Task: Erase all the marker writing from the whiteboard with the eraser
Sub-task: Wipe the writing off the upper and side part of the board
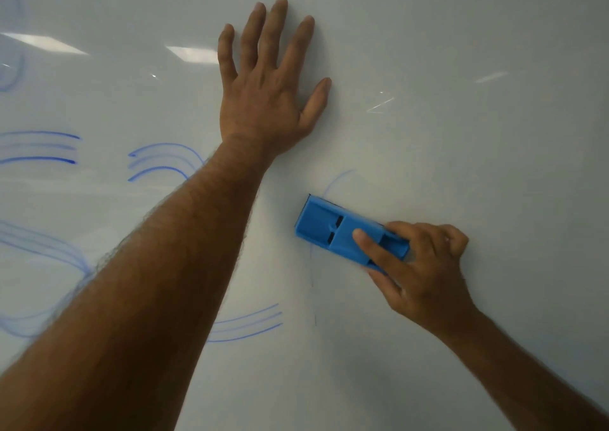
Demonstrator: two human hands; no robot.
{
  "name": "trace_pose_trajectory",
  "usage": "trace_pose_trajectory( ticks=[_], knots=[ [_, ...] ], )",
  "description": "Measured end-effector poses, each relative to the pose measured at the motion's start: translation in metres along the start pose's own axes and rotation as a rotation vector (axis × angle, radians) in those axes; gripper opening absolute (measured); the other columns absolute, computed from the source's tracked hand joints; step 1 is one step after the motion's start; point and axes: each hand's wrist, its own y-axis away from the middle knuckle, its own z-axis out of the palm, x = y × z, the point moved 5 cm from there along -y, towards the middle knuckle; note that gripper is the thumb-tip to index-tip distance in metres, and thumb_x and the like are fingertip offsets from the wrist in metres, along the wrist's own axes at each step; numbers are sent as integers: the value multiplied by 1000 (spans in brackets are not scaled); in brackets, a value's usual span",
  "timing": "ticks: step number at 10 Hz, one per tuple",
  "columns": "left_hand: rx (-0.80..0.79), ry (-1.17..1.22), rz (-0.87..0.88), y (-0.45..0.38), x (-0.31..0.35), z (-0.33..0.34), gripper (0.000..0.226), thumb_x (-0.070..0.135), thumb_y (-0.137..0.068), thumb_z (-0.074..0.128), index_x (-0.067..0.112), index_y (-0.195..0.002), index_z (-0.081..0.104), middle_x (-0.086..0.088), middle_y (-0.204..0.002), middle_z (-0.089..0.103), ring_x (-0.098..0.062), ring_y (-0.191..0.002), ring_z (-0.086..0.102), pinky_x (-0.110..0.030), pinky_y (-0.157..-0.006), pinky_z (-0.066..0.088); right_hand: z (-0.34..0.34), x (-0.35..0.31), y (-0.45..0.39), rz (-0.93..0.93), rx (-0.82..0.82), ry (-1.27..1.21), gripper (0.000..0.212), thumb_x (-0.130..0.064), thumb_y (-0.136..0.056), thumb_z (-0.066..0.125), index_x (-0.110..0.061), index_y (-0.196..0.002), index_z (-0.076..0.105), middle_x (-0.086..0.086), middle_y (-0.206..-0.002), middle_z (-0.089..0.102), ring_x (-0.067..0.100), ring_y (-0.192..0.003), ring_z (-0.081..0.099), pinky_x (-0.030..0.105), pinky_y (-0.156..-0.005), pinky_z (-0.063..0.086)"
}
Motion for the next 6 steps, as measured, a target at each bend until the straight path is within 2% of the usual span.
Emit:
trace_pose_trajectory(
  ticks=[1,2,3,4,5,6],
  knots=[
    [-13,0,2,0,0,0,71,63,-99,26,25,-159,28,-10,-167,19,-30,-155,14,-56,-124,9,-7,20,-9,83,39,49,55,-40,-94,65,-39,-146,47,8,-118,58,33,-96,59,52,-87,36],
    [-16,3,0,0,1,-1,71,62,-99,26,25,-159,28,-10,-167,19,-30,-155,14,-56,-124,8,-10,37,-19,307,106,35,62,-41,-93,68,-36,-150,43,11,-118,54,36,-99,55,51,-86,37],
    [-23,-2,1,0,2,-1,71,63,-99,26,25,-160,27,-9,-168,18,-30,-155,13,-56,-124,8,-7,20,-21,288,99,8,61,-40,-92,68,-33,-148,45,10,-116,53,36,-97,56,50,-86,37],
    [-29,-1,6,0,1,0,72,63,-99,25,25,-160,26,-10,-168,17,-30,-156,12,-56,-124,8,-2,-3,-12,84,13,20,59,-39,-91,69,-36,-146,47,8,-117,56,34,-94,62,50,-86,36],
    [-11,4,8,-1,0,0,71,63,-99,25,25,-160,27,-10,-168,19,-31,-155,14,-56,-124,8,-3,3,-11,96,-14,60,58,-39,-91,70,-37,-145,48,9,-116,60,34,-95,63,51,-86,36],
    [-15,9,10,0,1,0,72,63,-99,24,25,-160,26,-10,-168,18,-31,-155,13,-56,-124,7,-7,16,-15,268,63,59,59,-40,-92,68,-35,-147,46,9,-117,54,34,-98,58,51,-86,37]
  ],
)
